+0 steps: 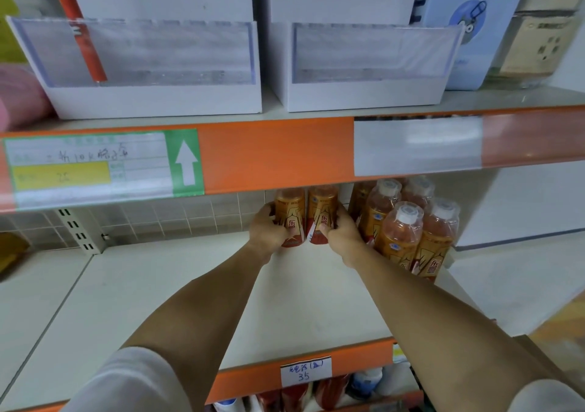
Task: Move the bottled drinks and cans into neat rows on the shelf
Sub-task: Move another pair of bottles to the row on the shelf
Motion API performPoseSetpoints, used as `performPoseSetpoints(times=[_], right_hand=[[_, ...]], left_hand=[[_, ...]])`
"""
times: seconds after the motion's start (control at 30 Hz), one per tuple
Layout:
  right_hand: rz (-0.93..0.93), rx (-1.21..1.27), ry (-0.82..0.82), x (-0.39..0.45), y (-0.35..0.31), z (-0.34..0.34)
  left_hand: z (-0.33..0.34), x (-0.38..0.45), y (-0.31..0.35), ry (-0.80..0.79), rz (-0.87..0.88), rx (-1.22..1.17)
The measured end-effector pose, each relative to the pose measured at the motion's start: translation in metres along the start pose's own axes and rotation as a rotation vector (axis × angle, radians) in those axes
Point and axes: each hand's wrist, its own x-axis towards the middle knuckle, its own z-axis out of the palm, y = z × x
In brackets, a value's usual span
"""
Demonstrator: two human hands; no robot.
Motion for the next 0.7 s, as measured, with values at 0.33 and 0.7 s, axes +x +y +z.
performPoseSetpoints(times=[0.33, 0.7], right_hand=[[0.006, -0.04, -0.015, -0.0014, 0.0034, 0.0004], [-0.001, -0.026, -0.034, -0.0032, -0.0002, -0.003]], left_hand=[[0.0, -0.0068, 0.0, -0.009, 0.014, 0.022], [0.0015, -0.0082, 0.0016, -0.013, -0.009, 0.003]])
